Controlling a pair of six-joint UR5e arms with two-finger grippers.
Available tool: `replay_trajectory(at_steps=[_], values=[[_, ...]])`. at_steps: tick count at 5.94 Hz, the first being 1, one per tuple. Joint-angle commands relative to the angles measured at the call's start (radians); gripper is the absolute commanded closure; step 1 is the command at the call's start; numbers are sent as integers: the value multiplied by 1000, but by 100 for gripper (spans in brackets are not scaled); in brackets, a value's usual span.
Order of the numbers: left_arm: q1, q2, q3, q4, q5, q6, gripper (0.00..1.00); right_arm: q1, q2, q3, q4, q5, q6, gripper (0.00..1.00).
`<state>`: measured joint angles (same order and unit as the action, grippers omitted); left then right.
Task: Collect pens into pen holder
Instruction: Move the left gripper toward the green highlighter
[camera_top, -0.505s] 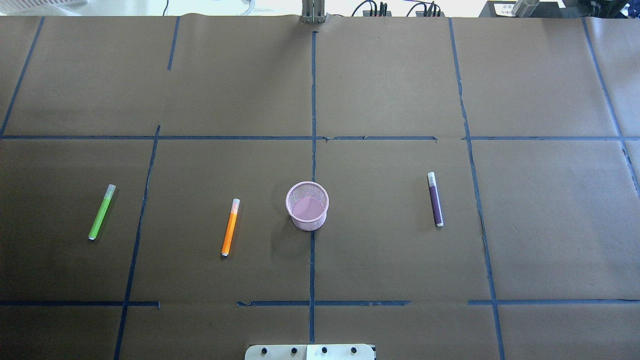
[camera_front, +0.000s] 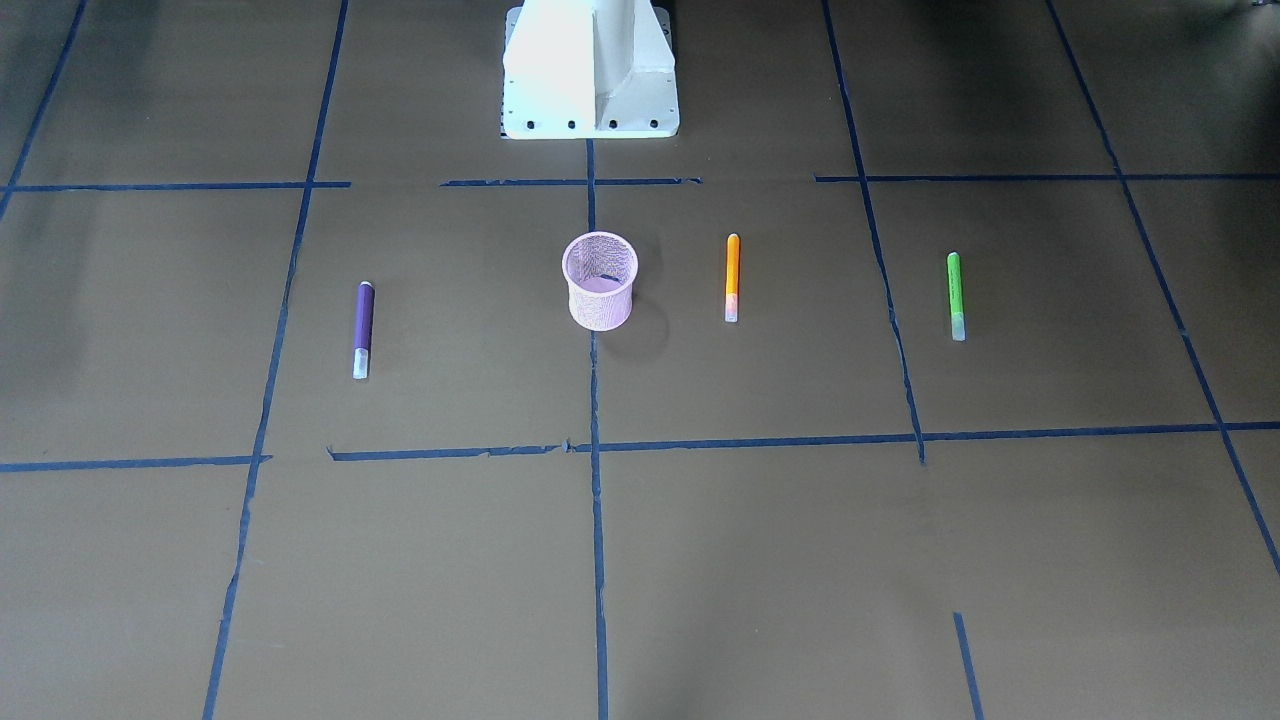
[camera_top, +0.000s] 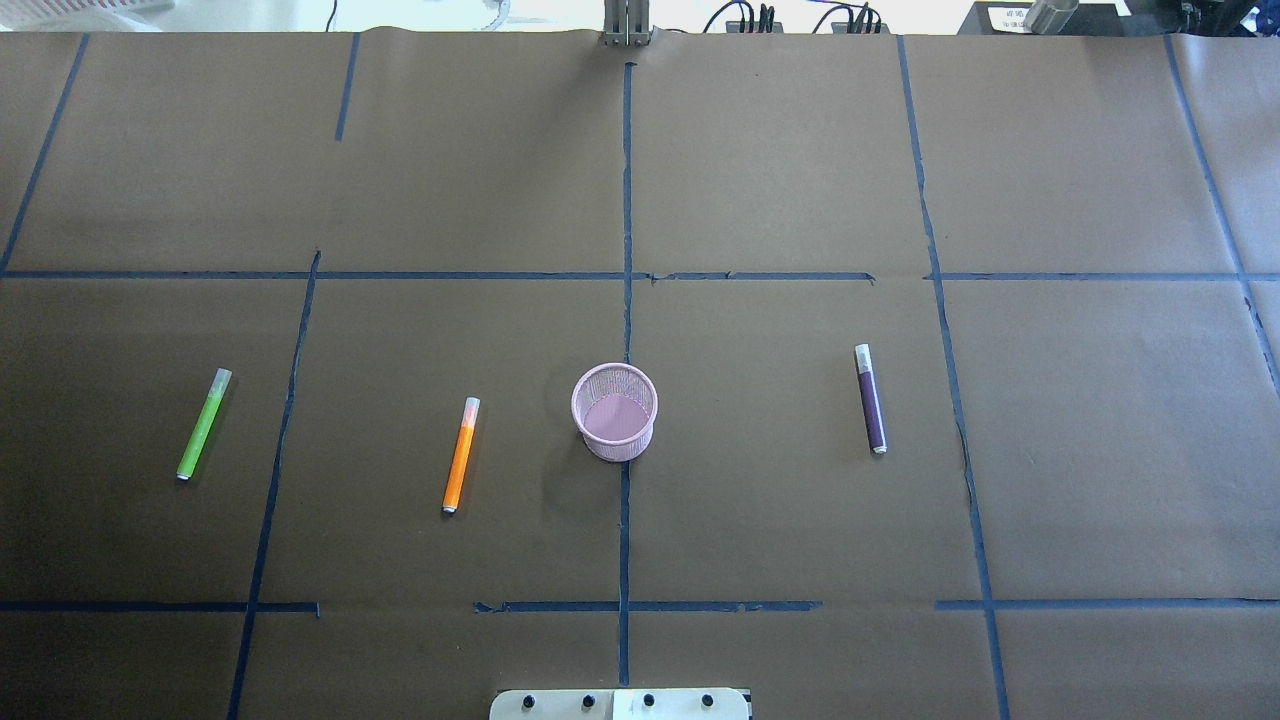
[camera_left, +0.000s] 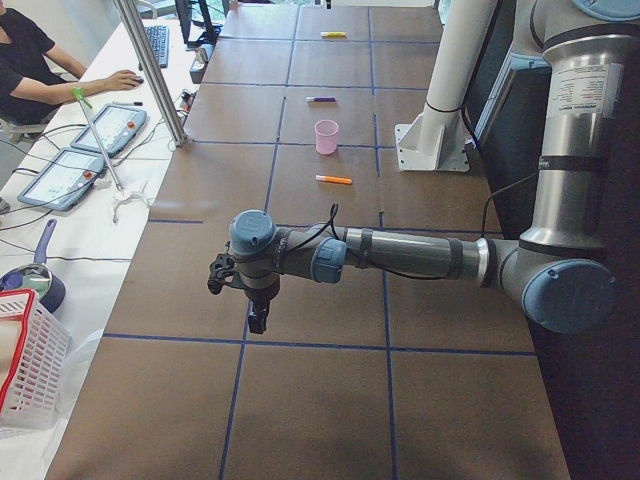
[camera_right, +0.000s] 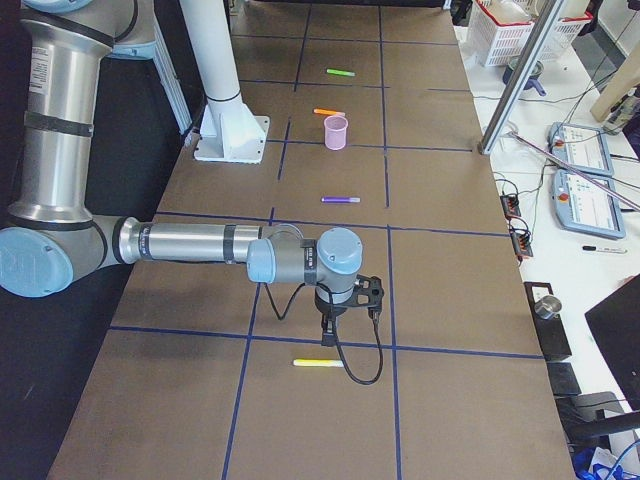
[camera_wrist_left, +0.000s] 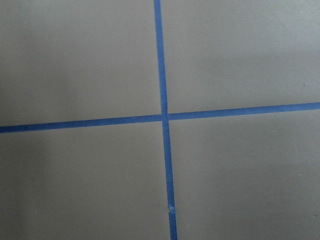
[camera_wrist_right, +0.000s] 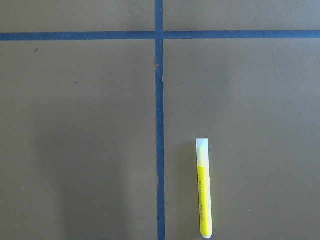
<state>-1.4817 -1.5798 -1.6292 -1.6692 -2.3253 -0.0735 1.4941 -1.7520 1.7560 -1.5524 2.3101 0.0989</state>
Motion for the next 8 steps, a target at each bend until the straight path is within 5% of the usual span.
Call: replay_trajectory(at_steps=[1, 2, 4, 6, 8], values=[[26, 55, 3, -76, -8, 1, 0, 0, 0, 2, 0, 29, 4, 0], [105, 69, 27, -213, -8, -47, 0, -3, 0, -7, 2, 44, -10, 0], [413, -56, 12, -247, 3, -331, 0, -3, -3, -24, 70, 83, -8, 0], [489, -94, -64, -277, 7, -598, 0, -95, -4, -26, 141, 86, -15, 0], [578, -94, -67, -268, 62, -605, 0, -103, -9, -41, 176, 84, -16, 0]])
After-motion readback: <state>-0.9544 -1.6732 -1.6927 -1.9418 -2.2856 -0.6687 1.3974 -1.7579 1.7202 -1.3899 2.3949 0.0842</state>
